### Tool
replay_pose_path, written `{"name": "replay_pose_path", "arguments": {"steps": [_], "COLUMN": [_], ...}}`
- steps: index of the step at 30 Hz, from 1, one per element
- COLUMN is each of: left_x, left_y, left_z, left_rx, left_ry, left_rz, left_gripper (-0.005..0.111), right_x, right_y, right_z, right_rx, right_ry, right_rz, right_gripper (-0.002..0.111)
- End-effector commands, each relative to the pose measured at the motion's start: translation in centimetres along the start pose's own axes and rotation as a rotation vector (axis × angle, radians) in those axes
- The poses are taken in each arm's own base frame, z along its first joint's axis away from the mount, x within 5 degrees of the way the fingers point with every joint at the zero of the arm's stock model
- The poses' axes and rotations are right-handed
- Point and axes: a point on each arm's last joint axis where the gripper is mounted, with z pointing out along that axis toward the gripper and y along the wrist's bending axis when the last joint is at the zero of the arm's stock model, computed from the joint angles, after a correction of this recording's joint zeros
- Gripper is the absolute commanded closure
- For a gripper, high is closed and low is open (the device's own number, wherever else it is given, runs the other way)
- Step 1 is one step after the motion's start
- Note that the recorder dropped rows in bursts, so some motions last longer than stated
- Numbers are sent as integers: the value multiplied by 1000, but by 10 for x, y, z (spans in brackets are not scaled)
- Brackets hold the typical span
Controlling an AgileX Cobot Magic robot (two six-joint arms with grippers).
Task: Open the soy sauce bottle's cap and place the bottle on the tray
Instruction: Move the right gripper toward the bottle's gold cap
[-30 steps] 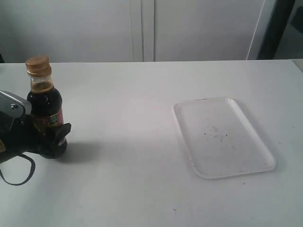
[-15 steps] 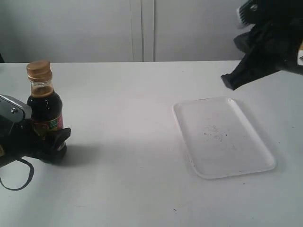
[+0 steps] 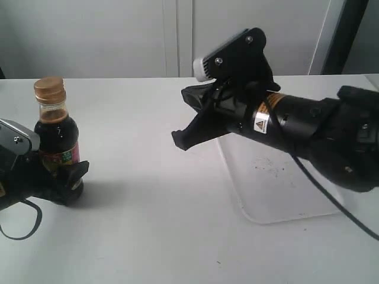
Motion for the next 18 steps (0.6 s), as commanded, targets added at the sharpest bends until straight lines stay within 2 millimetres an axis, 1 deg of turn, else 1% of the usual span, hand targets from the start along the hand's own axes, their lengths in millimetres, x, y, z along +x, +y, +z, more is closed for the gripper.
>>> {"name": "replay_pose_path", "arguments": {"steps": [1, 7, 11, 18], "left_x": [-10, -10, -10, -10], "left_y": [-1, -1, -1, -1], "left_z": [-3, -3, -3, -3], "left_rx": [9, 13, 13, 13], "left_ry": [-82, -82, -82, -82], "left_rz": [12, 15, 15, 15], "left_gripper": [107, 107, 107, 107], "right_x": [11, 17, 16, 6], "right_y": [11, 42, 54, 70], "right_z": [11, 23, 33, 55], "right_rx": [95, 196, 200, 198], "right_ry": [-47, -71, -61, -59], "right_rz": [-86, -304, -336, -408], "right_gripper": [108, 108, 108, 108]}}
